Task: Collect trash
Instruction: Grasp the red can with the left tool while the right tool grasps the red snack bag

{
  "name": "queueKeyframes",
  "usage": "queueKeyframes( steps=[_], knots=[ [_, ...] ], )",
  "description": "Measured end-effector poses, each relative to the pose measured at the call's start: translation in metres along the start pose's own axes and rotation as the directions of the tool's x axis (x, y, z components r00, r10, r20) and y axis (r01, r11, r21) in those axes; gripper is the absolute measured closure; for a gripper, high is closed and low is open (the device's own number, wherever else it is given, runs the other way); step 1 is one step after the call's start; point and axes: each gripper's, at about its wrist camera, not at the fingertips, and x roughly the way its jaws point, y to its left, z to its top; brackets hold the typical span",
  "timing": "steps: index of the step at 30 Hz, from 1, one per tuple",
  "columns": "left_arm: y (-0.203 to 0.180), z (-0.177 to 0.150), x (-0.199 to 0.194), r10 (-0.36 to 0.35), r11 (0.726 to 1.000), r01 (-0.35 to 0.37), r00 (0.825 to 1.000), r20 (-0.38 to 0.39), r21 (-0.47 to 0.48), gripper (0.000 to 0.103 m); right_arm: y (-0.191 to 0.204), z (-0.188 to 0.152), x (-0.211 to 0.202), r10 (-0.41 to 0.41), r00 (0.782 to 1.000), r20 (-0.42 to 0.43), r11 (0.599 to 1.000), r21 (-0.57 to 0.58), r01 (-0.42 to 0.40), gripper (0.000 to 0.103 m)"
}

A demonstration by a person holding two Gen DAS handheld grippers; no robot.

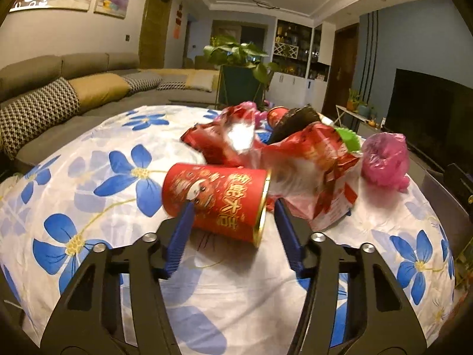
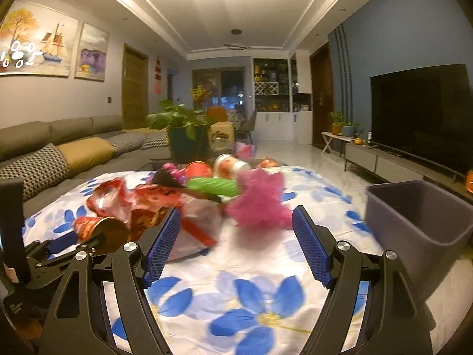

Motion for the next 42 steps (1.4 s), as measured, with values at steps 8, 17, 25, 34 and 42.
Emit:
queueKeyframes(
  steps=[8, 17, 25, 34, 42],
  knots=[
    [0.016, -0.003, 0.008, -0.003, 1.0, 0.002, 0.999, -0.032, -0.028, 0.083, 0.041, -0.007, 0.019, 0.085, 0.996, -0.023, 0.996, -0.036, -0.086, 0.029],
    [0.03, 0.0, -0.002, -0.001, 0.999, 0.002, 1.0, 0.01, -0.034, 0.101, 0.064, -0.008, 0.043, 0.106, 0.992, -0.062, 0.993, -0.051, -0.109, 0.043],
    [0.049, 0.003, -0.021, -0.006, 0.997, 0.01, 0.999, 0.05, -0.073, 0.101, 0.077, -0.007, 0.06, 0.102, 0.99, -0.1, 0.993, -0.055, -0.108, 0.059],
    [0.061, 0.003, -0.022, -0.002, 0.995, 0.007, 0.999, 0.044, -0.099, 0.101, 0.079, -0.009, 0.071, 0.108, 0.984, -0.143, 0.993, -0.04, -0.114, 0.088],
    [0.059, 0.005, -0.026, -0.007, 0.995, 0.013, 0.998, 0.058, -0.099, 0.101, 0.068, -0.005, 0.037, 0.134, 0.987, -0.092, 0.988, -0.062, -0.14, 0.098]
  ],
)
